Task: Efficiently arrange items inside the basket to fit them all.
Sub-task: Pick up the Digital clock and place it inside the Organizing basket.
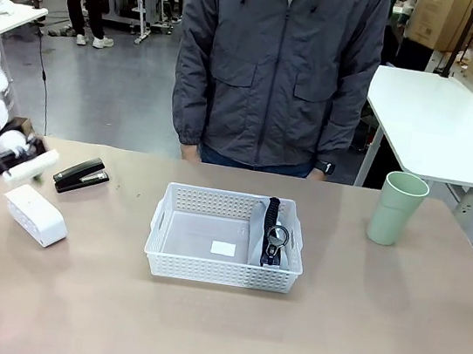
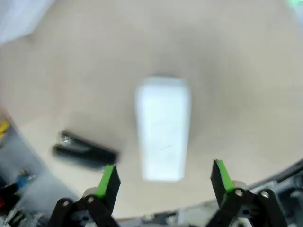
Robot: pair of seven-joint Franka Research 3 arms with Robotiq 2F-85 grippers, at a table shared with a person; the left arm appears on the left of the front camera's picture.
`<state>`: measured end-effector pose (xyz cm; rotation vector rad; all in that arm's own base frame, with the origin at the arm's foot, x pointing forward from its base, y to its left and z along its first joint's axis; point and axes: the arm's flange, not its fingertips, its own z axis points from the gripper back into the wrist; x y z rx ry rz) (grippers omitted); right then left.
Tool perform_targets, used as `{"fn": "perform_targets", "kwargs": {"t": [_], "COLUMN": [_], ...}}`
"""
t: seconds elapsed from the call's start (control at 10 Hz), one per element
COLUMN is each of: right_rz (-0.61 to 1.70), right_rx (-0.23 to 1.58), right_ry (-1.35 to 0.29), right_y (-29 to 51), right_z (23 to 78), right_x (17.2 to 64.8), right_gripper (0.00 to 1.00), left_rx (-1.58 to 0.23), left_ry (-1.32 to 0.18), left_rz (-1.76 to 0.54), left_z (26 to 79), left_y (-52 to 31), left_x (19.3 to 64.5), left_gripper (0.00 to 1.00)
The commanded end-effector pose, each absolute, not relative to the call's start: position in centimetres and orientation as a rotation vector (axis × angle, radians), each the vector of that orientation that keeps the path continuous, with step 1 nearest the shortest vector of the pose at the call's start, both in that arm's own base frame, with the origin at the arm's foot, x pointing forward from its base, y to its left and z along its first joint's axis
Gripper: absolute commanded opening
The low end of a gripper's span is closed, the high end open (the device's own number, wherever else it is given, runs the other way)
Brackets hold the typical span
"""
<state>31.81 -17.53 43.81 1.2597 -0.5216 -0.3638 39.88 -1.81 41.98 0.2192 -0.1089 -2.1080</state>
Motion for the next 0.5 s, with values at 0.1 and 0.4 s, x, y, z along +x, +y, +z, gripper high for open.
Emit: {"fn": "perform_targets", "kwargs": {"t": [0.1, 0.4], "right_rz": [-0.356, -0.356], "right_rx": [1.265, 1.265], "right_ry": [-0.527, -0.527], "right_y": [-17.6, -17.6], "right_z": [43.9, 43.9], "right_x": [31.7, 31.7], "right_gripper": [1.00, 1.00], "left_rx": [0.401, 0.330], "left_ry": [-0.357, -0.313], "left_rz": [-2.216, -2.222], "left_z": [38.9, 38.1], "left_y": [-0.3, 0.9], "left_x": [37.4, 38.0], "left_gripper": [1.00, 1.00]}}
